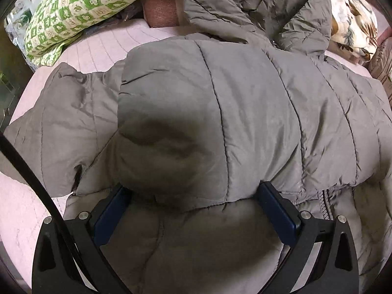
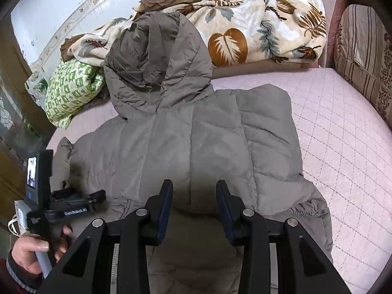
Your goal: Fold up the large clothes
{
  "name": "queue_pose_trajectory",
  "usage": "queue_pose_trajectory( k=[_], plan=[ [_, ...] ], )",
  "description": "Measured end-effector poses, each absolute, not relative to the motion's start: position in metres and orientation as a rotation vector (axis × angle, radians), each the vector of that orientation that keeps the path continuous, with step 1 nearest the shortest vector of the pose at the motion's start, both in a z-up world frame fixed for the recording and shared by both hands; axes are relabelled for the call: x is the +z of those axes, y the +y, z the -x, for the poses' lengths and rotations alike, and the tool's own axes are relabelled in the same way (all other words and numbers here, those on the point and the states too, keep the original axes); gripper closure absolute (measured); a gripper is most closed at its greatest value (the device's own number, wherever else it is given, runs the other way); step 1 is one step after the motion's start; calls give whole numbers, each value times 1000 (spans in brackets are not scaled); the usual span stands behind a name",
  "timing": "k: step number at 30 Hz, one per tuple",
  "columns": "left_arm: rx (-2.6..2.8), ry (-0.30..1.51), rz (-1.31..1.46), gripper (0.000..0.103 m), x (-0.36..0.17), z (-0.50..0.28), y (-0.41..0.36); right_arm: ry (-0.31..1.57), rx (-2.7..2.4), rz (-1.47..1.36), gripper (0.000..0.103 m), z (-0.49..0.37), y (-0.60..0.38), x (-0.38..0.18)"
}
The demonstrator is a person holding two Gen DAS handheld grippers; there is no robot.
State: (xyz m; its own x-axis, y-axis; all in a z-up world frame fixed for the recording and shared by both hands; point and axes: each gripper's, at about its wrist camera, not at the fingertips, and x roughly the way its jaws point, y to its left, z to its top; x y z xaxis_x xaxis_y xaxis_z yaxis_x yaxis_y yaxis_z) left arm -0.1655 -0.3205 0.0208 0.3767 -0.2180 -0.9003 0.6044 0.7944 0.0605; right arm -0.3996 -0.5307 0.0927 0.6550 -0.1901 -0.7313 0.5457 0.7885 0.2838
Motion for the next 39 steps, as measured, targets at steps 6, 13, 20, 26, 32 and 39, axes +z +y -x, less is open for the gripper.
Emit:
queue_pose_trajectory(
  k=[6,13,20,26,32,39],
  plan=[
    [-544,1015,-502,0,33,186,-319,726,-428,-521,63,404,-525,96],
    [-539,841,-407,1,88,198,-279,693,-407,-505,63,406,-519,103],
    [-472,728,-294,1,136,173,-217,677,-382,-478,63,406,-510,107],
    [-416,715,-189,1,146,142,-161,668,-375,-451,63,409,-505,110],
    [-319,805,34,8,129,81,-63,668,-374,-445,63,411,-504,110],
    [-183,947,395,30,93,5,84,673,-357,-427,63,409,-497,110]
  ],
)
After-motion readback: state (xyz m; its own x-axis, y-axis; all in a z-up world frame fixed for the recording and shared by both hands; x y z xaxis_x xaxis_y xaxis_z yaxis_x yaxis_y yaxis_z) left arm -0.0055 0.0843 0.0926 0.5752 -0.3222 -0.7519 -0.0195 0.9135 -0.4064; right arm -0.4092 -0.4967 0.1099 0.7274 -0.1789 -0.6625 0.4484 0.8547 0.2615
